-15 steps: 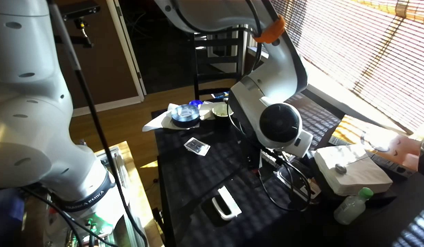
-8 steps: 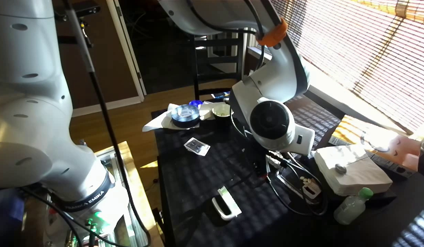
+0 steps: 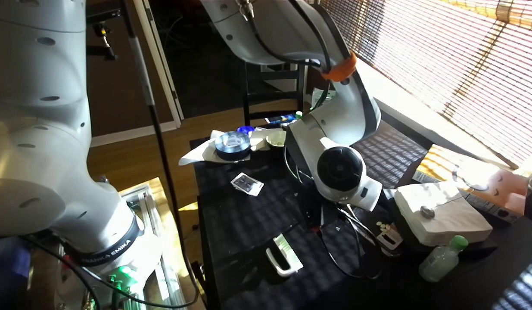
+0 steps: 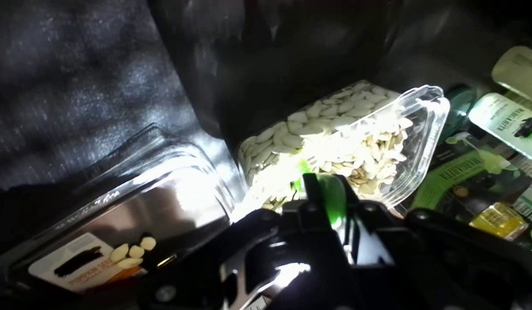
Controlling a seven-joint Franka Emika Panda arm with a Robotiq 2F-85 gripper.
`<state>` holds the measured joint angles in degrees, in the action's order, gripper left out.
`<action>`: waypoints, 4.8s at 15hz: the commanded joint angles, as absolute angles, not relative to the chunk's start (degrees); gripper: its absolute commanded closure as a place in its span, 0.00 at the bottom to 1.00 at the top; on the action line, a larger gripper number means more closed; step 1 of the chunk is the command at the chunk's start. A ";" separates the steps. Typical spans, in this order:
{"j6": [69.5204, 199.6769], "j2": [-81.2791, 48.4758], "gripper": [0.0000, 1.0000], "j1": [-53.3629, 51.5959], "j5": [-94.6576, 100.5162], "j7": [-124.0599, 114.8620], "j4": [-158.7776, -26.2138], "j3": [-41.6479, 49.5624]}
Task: Use the green spoon to put some of the contents of the clear lunchbox into the bowl on the left
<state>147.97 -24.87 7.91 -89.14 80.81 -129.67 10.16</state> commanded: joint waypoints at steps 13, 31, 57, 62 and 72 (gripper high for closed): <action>132.22 -30.48 0.97 8.43 -84.63 59.28 -126.25 8.48; 134.21 -31.22 0.97 16.58 -84.05 55.27 -120.03 13.97; 112.45 -39.25 0.97 13.71 -82.16 44.59 -118.83 9.29; 108.74 -41.00 0.97 13.82 -82.70 45.82 -117.27 8.31; 104.69 -43.77 0.97 12.77 -82.89 49.19 -114.56 7.26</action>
<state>106.02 -41.80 13.46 -82.80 47.55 -116.47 7.31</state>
